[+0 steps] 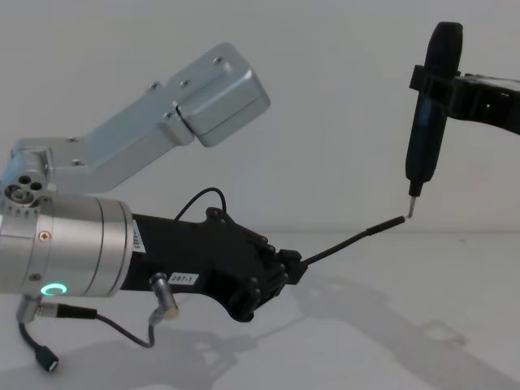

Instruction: Pick up the data cable with the one hand.

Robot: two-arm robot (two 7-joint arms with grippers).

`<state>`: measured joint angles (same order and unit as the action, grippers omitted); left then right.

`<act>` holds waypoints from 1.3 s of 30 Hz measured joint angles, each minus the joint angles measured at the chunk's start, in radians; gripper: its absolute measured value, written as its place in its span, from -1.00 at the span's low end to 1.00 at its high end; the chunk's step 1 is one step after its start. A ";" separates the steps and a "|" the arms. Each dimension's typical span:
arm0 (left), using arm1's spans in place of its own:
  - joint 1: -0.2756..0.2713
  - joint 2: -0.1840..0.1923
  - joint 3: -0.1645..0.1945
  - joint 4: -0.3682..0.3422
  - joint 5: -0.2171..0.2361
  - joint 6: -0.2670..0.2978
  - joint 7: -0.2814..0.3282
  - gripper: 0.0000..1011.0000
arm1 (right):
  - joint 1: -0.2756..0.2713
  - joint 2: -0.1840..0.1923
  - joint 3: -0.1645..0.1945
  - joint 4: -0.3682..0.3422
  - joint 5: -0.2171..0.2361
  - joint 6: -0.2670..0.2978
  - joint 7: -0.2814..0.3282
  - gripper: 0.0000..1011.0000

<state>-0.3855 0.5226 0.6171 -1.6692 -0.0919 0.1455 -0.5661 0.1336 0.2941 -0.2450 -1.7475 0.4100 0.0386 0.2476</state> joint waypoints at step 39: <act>0.000 0.000 0.000 0.000 0.000 0.000 0.000 -0.91 | 0.001 0.002 0.003 0.001 -0.004 0.003 0.008 -0.47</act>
<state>-0.3855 0.5226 0.6171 -1.6692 -0.0919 0.1455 -0.5661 0.1345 0.2962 -0.2418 -1.7467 0.4058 0.0412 0.2558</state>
